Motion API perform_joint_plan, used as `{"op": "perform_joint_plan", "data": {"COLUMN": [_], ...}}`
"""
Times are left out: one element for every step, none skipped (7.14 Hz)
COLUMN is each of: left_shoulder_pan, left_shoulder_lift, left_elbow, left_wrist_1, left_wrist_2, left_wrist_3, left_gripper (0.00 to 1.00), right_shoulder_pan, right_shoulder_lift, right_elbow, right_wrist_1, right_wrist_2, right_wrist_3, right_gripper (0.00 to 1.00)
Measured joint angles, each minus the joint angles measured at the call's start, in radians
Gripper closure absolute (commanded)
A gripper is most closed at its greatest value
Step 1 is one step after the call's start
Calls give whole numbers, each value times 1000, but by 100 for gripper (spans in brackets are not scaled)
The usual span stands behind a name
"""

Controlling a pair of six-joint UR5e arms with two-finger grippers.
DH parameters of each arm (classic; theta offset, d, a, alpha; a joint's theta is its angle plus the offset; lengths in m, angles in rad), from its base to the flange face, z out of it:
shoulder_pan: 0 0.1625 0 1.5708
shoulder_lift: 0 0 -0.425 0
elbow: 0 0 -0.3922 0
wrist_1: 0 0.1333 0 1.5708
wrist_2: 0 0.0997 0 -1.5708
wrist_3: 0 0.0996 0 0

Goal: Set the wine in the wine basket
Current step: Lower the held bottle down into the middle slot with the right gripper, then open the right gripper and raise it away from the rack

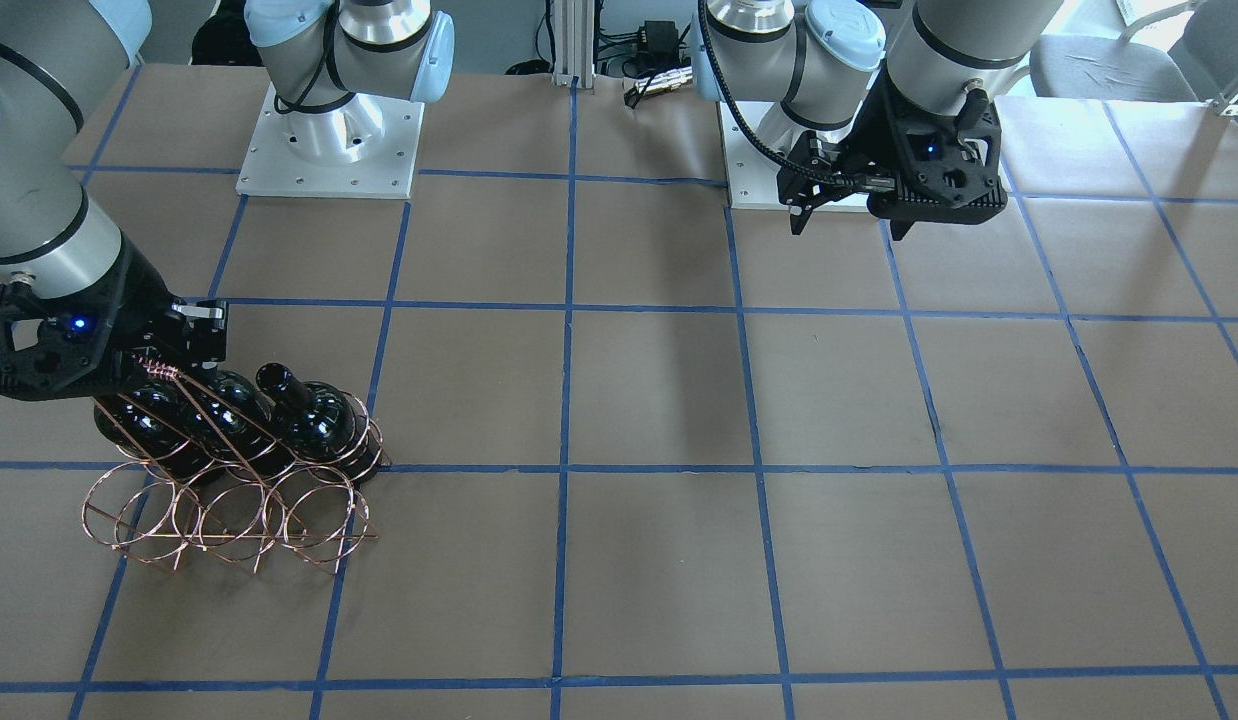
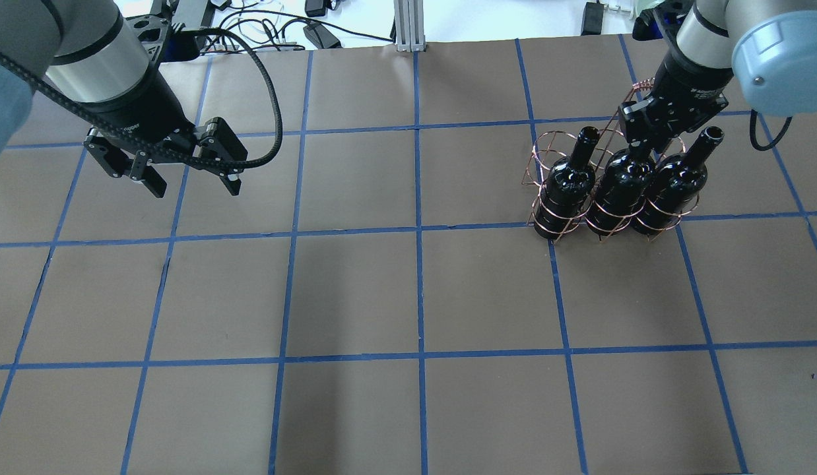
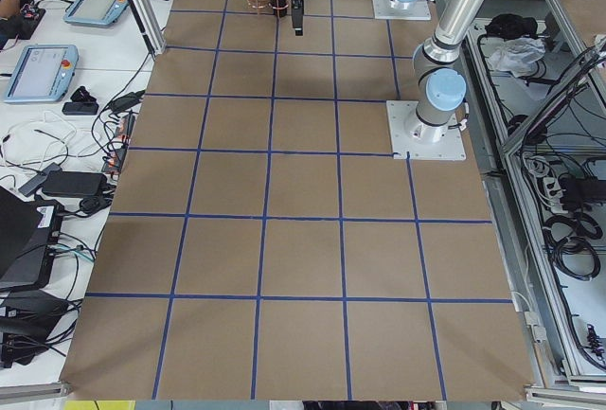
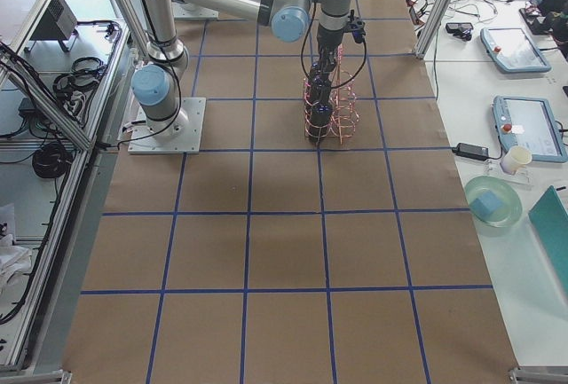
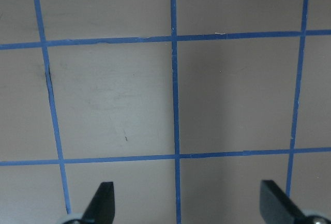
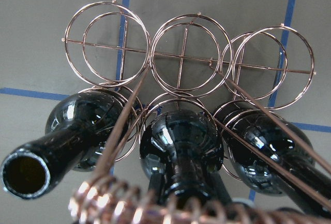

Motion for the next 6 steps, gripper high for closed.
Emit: {"op": "perform_joint_plan", "data": {"left_shoulder_pan": [0,0,1,3,4,4], "left_shoulder_lift": [0,0,0,0,0,0], "left_elbow": [0,0,0,1,1,1], "left_wrist_1": [0,0,1,1,2,1], "left_wrist_2": [0,0,1,1,1,2], "left_wrist_3": [0,0,0,0,1,1], "left_gripper": [0,0,0,0,0,0], "right_shoulder_pan": [1,2,3,9,25,47], "right_shoulder_lift": [1,0,-5,-17,-39,-69], "right_elbow": [6,7,2,-18,-58,-109], "right_wrist_1": [-3,-4,1,28,80,147], "right_wrist_2": [-1,-2,-12,-33,-46,-50], "right_wrist_3": [14,30,39,54,83,121], "right_gripper": [0,0,0,0,0,0]}}
